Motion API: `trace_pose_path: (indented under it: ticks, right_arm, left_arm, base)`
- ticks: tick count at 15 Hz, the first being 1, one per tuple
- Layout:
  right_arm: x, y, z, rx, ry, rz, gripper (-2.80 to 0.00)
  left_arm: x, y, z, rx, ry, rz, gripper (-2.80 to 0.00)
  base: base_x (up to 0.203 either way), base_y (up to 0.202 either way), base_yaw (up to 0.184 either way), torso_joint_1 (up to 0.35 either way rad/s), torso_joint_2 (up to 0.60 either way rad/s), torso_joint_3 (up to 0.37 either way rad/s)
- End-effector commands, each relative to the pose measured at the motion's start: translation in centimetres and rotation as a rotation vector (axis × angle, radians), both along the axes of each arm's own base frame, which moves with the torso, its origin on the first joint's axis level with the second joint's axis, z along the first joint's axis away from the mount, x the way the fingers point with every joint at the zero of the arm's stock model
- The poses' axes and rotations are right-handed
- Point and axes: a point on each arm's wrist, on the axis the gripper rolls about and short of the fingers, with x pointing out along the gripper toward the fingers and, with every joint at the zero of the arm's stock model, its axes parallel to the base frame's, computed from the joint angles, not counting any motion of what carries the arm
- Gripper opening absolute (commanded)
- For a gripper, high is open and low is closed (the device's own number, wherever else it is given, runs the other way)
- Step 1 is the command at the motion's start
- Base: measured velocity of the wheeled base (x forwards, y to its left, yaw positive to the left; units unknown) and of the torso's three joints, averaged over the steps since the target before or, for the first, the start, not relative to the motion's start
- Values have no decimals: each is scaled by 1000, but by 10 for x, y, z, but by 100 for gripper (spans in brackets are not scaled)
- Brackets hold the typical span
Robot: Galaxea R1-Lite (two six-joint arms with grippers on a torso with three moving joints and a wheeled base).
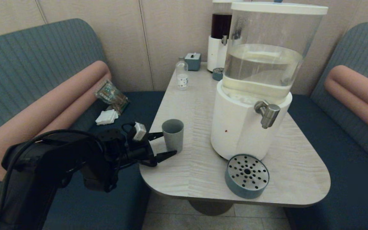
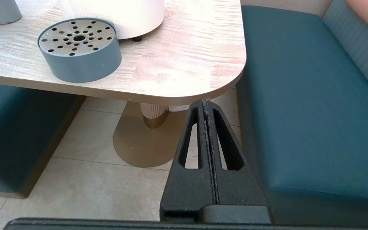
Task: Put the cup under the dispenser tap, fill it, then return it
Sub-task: Pick up the cup
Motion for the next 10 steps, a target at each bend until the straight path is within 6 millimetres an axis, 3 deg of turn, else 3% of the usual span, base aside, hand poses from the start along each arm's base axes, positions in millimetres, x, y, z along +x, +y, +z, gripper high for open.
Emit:
trace_pose_path:
  ticks: [1, 8, 10]
  right_arm:
    - [0, 0, 0, -1, 1, 0, -280]
    - [0, 0, 0, -1, 1, 0, -280]
    - [0, 0, 0, -1, 1, 0, -280]
  left_arm:
    - [1, -11, 5, -8, -25, -14, 0]
    - [6, -22, 3, -22, -36, 32, 0]
    - [9, -24, 7, -28, -57, 44, -280]
  base:
    - [0, 0, 0, 0, 0, 0]
    - [0, 0, 0, 0, 0, 0]
    - [0, 0, 0, 0, 0, 0]
